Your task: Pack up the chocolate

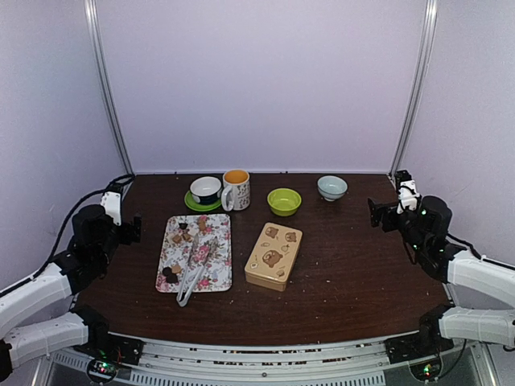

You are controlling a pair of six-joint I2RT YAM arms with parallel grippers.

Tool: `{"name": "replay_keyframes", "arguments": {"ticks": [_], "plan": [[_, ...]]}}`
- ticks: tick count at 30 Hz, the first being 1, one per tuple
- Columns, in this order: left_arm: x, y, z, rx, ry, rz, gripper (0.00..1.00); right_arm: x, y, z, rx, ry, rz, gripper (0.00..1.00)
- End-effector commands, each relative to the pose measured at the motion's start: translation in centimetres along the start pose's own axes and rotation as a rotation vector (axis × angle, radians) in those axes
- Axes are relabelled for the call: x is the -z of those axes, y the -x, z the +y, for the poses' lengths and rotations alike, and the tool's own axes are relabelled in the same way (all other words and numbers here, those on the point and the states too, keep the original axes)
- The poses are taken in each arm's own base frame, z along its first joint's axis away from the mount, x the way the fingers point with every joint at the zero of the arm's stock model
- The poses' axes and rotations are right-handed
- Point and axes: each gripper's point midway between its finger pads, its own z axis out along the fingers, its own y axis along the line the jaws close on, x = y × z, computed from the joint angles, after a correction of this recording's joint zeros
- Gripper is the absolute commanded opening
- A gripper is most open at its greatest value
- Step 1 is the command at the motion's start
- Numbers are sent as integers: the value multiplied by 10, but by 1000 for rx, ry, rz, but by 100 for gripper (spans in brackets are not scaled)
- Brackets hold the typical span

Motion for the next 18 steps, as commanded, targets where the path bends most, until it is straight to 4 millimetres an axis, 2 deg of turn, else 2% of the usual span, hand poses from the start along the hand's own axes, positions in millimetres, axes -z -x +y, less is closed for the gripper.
{"name": "replay_keyframes", "arguments": {"ticks": [1, 3, 5, 10, 13, 18], "plan": [[-9, 11, 29, 35, 148, -104, 98, -6, 0, -26, 37, -84, -4, 100], [-17, 3, 33, 55, 157, -105, 98, -7, -10, -31, 40, -86, 12, 100], [-25, -16, 32, 54, 151, -85, 98, -7, -20, -37, 28, -97, 8, 100], [-44, -33, 32, 29, 151, -76, 98, -11, -42, -45, -32, -116, -22, 100], [-56, -33, 30, -19, 136, -55, 98, -19, -44, -40, 2, -79, 13, 100], [-67, -30, 33, -18, 121, -69, 98, -25, -37, -45, 32, -103, -25, 100]]}}
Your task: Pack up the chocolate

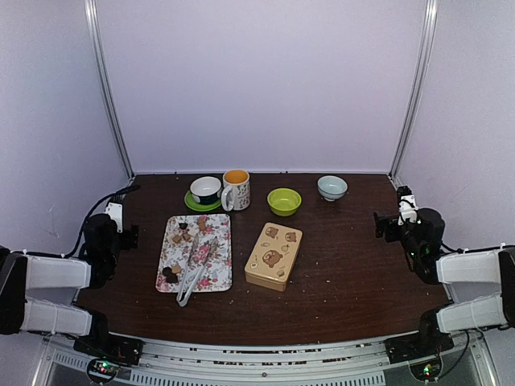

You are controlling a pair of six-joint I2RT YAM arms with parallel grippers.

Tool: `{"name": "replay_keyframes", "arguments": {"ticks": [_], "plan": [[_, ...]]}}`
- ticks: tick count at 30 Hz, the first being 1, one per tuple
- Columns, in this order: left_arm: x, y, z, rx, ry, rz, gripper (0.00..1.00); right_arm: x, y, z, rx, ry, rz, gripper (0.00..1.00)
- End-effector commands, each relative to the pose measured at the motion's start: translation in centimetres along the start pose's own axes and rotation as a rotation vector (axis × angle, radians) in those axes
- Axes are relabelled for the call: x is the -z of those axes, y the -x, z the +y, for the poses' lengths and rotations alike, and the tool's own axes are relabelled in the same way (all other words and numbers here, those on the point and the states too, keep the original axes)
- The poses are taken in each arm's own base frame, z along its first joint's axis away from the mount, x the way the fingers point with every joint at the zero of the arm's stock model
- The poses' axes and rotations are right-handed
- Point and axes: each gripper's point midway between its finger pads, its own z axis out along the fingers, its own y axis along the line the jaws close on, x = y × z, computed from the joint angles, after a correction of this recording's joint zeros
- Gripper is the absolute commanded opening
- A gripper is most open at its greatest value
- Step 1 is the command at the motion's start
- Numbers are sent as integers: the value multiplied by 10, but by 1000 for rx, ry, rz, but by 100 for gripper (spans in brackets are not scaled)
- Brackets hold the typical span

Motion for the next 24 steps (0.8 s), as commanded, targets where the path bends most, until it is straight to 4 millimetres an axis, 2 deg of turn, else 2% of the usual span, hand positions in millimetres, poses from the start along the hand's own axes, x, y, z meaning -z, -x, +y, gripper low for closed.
{"name": "replay_keyframes", "arguments": {"ticks": [1, 6, 7, 11, 16, 20, 24], "plan": [[-8, 43, 8, 45, -5, -149, 98, -6, 32, -5, 25, -15, -119, 100], [-16, 45, 17, 58, -10, -181, 98, -17, 28, -18, -31, -48, -114, 100], [-21, 51, 19, 74, -16, -174, 98, -18, 29, -21, -39, -49, -126, 100], [-31, 51, 19, 85, -42, -142, 98, -14, 16, -31, -80, -81, -146, 100], [-29, 52, 18, 84, -48, -154, 98, -12, 18, -30, -68, -74, -166, 100], [-40, 48, 22, 93, -14, -98, 98, -12, 18, -30, -66, -74, -160, 100], [-46, 51, 23, 129, -2, -93, 98, -12, 18, -30, -71, -77, -163, 100]]}}
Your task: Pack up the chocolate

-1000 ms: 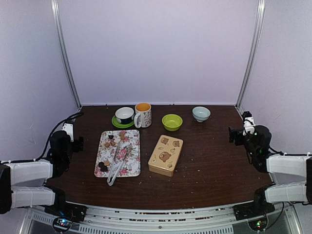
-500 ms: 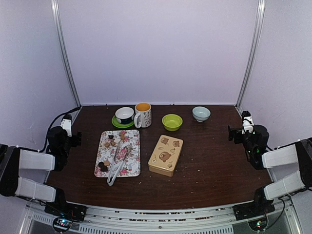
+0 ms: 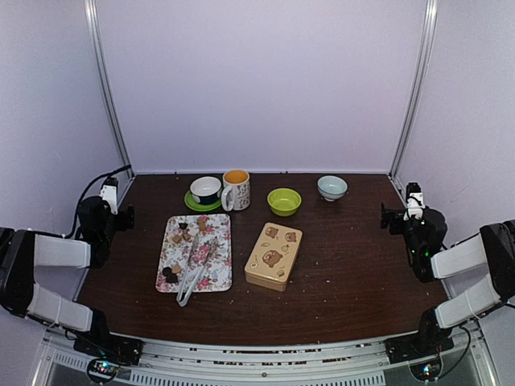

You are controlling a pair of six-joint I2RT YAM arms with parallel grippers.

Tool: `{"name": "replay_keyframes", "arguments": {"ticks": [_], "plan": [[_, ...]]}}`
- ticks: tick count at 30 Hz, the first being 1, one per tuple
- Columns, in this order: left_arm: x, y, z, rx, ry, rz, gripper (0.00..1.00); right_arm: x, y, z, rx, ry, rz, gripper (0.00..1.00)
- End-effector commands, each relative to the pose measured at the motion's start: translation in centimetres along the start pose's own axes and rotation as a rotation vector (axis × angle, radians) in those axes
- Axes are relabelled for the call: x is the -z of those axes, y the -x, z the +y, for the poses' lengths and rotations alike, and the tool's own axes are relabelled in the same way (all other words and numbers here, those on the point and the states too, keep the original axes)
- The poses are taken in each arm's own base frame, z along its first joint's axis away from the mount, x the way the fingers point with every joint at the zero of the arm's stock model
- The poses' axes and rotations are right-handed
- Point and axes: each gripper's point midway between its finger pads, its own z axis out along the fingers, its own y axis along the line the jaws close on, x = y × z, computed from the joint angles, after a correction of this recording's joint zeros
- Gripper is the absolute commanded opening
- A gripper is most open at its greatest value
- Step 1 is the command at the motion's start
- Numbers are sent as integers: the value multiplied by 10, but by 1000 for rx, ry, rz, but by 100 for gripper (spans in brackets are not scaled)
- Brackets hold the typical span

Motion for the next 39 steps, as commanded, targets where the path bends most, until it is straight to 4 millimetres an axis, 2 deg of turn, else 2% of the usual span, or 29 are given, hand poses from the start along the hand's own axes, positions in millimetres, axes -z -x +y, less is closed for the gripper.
{"name": "replay_keyframes", "arguments": {"ticks": [1, 2, 3, 5, 8, 39], "plan": [[-5, 15, 5, 85, 22, -61, 98, 1, 5, -1, -11, 3, -27, 100], [-3, 9, -1, 75, -7, -89, 98, 1, 6, -1, -12, 3, -30, 100], [0, 10, -3, 77, -9, -144, 98, 1, 6, -1, -10, 2, -30, 100], [2, 4, 6, 110, 45, -148, 98, 1, 5, -1, -11, 3, -28, 100], [-1, 1, 7, 116, 56, -129, 98, 1, 5, -1, -13, 3, -27, 100], [0, 1, 9, 116, 63, -131, 98, 1, 5, -1, -13, 3, -28, 100]]}}
